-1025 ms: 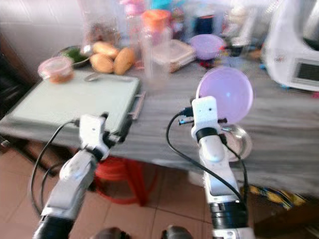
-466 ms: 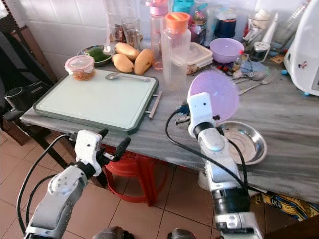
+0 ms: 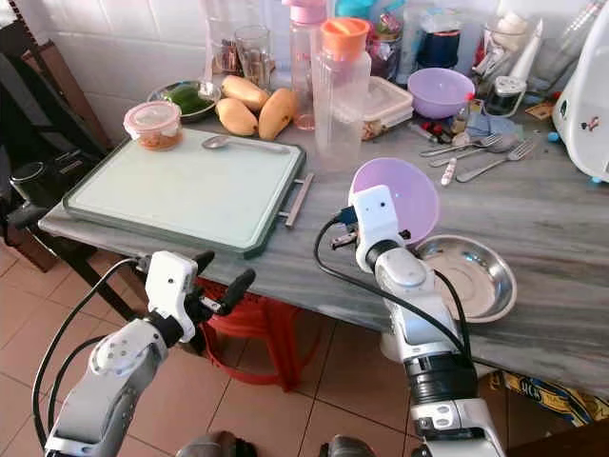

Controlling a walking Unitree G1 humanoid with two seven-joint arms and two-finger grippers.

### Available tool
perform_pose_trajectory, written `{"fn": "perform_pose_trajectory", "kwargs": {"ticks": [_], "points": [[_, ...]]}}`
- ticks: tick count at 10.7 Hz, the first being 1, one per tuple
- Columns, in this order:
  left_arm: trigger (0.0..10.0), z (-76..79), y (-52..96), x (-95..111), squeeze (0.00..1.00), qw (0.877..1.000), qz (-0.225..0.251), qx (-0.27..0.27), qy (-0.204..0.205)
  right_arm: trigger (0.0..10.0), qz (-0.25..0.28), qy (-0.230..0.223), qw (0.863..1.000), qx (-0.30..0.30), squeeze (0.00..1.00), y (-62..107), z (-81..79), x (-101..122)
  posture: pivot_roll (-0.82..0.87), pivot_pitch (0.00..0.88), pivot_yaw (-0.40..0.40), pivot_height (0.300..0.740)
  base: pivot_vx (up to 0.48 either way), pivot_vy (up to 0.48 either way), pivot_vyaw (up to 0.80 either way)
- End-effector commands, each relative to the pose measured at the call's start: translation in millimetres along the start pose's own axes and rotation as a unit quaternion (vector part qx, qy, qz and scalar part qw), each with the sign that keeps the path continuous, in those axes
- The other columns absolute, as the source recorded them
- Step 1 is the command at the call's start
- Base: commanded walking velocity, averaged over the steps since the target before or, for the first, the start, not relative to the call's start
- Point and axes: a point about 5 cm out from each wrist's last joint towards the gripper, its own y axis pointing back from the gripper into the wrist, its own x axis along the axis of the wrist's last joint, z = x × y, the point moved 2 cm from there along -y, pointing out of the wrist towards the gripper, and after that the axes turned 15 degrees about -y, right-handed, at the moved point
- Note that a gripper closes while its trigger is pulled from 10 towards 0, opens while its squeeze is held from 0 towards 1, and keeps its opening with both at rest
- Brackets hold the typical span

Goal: Setting the table

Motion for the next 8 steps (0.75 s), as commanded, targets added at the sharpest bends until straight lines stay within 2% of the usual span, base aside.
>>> {"fn": "perform_pose_trajectory", "kwargs": {"ticks": [1,3,4,5,8], "points": [[10.0,-0.6,0.7,3.0,0.0,1.0,0.003,-0.003,-0.004,10.0,0.002,0.001,1.0,0.012,0.0,-1.4,-4.2,5.6,-0.02,0.0,0.04,0.74,0.0,0.0,0.0],[10.0,1.6,-1.0,3.4,0.0,1.0,0.002,-0.011,0.0,10.0,-0.015,-0.003,1.0,0.021,0.0,-0.8,-4.8,2.9,-0.03,0.0,0.038,0.74,0.0,0.0,0.0],[10.0,1.8,-1.8,3.7,0.0,1.0,0.003,-0.012,0.0,10.0,-0.018,-0.004,1.0,0.02,0.56,-0.9,-4.3,2.9,-0.03,0.0,0.037,0.74,0.0,0.0,0.0],[10.0,3.6,-2.4,4.2,0.0,1.0,0.006,-0.021,0.005,10.0,-0.023,-0.007,1.0,0.018,1.0,-0.2,-3.1,2.3,-0.03,0.0,0.038,0.74,0.0,0.0,0.0],[10.0,9.2,-1.7,4.9,0.0,0.998,0.012,-0.055,0.019,10.0,-0.023,-0.011,1.0,0.009,1.0,0.5,0.6,3.9,-0.04,0.0,0.042,0.74,0.0,0.0,0.0]]}}
